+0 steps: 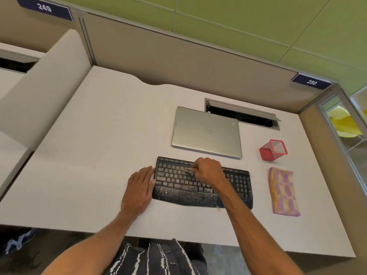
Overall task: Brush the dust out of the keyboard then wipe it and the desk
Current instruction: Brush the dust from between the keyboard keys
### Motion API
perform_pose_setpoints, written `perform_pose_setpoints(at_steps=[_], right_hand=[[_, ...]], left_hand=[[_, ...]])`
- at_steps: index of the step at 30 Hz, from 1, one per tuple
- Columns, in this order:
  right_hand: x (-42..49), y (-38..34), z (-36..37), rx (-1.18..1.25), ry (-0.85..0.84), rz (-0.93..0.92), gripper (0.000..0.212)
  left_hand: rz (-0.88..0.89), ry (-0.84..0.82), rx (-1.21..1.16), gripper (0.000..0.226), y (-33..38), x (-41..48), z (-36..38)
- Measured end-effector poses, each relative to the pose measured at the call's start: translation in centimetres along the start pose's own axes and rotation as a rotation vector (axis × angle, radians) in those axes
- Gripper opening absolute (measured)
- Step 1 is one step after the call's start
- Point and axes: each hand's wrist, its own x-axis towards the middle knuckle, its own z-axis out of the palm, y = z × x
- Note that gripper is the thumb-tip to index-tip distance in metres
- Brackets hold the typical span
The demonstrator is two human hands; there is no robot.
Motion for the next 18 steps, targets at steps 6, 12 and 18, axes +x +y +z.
perform_pose_setpoints(at_steps=[6,12,18], right_hand=[[0.2,-0.6,-0.8,0.175,0.027,0.076,0.022],[-0.3,0.4,-0.5,0.305,0.092,0.181,0.017],[-0.8,0.4,0.5,0.302,0.301,0.215,0.002]], left_hand=[[0.0,0.012,-0.01,0.053,0.0,0.0,-0.1],[-0.007,0.013,-0.016,0.053,-0.1,0.1,0.0],[-0.006,0.02,-0.005,0.052,0.1,0.1,-0.1]])
